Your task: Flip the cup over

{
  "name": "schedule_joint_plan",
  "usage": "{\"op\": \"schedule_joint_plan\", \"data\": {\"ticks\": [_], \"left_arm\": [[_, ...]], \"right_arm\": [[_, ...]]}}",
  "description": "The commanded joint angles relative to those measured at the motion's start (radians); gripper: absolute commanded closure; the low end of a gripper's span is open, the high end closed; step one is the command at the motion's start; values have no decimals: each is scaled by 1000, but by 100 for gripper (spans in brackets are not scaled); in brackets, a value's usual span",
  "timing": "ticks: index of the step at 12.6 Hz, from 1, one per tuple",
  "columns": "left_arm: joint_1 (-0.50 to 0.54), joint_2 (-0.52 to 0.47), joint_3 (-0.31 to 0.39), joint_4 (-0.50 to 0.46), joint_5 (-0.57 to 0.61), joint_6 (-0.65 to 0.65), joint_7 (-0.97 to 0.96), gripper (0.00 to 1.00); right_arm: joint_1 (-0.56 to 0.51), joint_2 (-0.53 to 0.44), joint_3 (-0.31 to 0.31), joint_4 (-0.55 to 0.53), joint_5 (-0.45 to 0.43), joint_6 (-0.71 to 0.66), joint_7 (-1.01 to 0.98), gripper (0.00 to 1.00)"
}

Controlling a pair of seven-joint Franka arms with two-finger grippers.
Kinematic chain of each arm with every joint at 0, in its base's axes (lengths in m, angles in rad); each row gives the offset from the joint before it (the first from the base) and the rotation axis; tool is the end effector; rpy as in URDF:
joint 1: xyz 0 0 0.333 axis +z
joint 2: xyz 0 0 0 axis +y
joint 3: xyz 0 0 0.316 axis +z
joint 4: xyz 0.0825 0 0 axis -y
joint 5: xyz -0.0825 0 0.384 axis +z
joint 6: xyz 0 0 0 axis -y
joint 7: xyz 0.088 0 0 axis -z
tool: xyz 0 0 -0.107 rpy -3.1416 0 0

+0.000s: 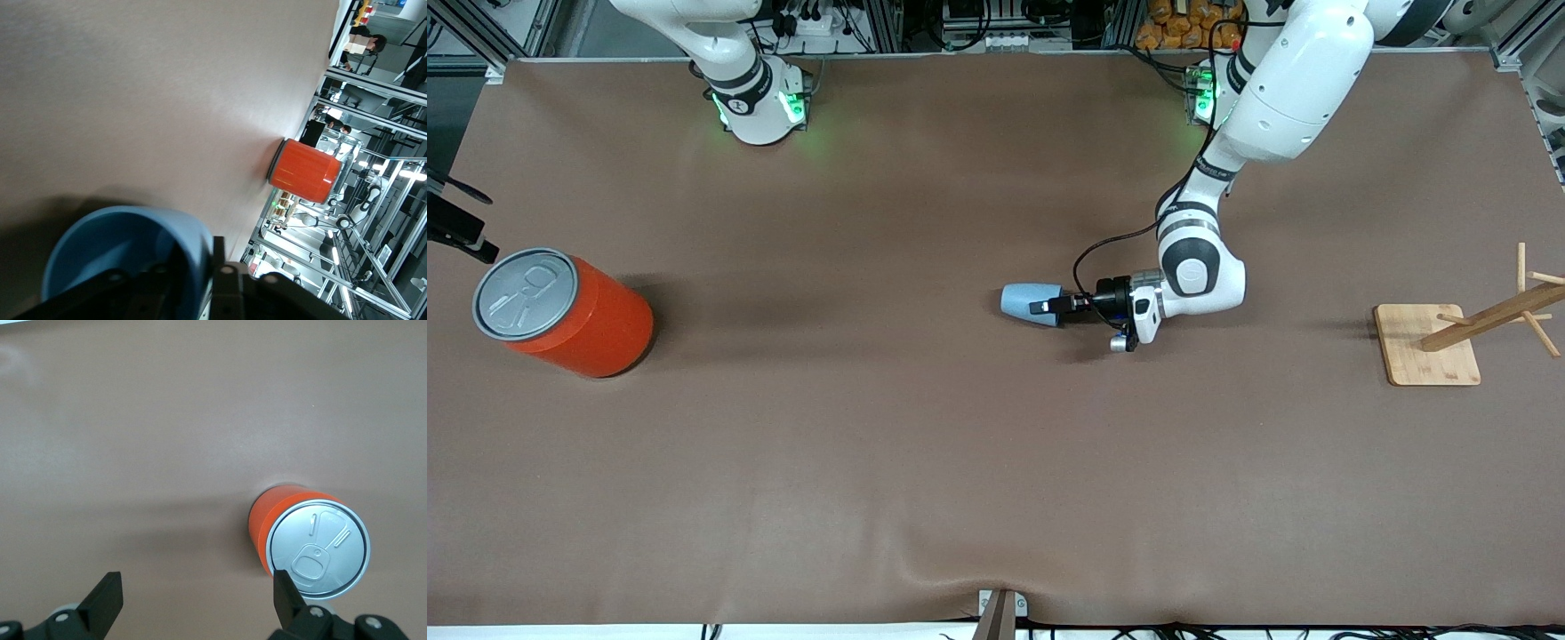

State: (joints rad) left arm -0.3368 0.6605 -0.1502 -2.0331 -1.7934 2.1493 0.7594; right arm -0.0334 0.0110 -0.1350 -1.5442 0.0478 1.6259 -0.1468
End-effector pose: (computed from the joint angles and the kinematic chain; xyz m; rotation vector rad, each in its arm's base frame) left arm 0.4819 -0.3039 0.1141 1.8890 0.3401 -0.2548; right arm 0.5569 -0.0893 0.6362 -3.1045 0.0349 -0.1199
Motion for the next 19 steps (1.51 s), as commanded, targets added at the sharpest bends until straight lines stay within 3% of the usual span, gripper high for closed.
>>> {"op": "schedule_joint_plan", "data": {"ticks": [1,5,7,11,17,19], "left_arm": [[-1,-27,0,-6,-24,15,25,100],[65,-93,6,-15,0,14,15,100],[105,-137,6,-4,84,14,-103,100],[153,-223,14,63,401,6,-490,100],[196,-320,15,73,742,-5,-684,100],[215,-346,26,97,914,-61,-768,100]], "right_arm": [[-10,7,43,12,-52,-20,-14,0],[-11,4,77,13,-62,-26,1,0],[-16,1,78,13,-69,-29,-6,0],[-25,-3,75,12,-69,-31,1,0],[-31,-6,75,15,-69,-37,3,0],[-30,-12,78,12,-69,-40,3,0]]}}
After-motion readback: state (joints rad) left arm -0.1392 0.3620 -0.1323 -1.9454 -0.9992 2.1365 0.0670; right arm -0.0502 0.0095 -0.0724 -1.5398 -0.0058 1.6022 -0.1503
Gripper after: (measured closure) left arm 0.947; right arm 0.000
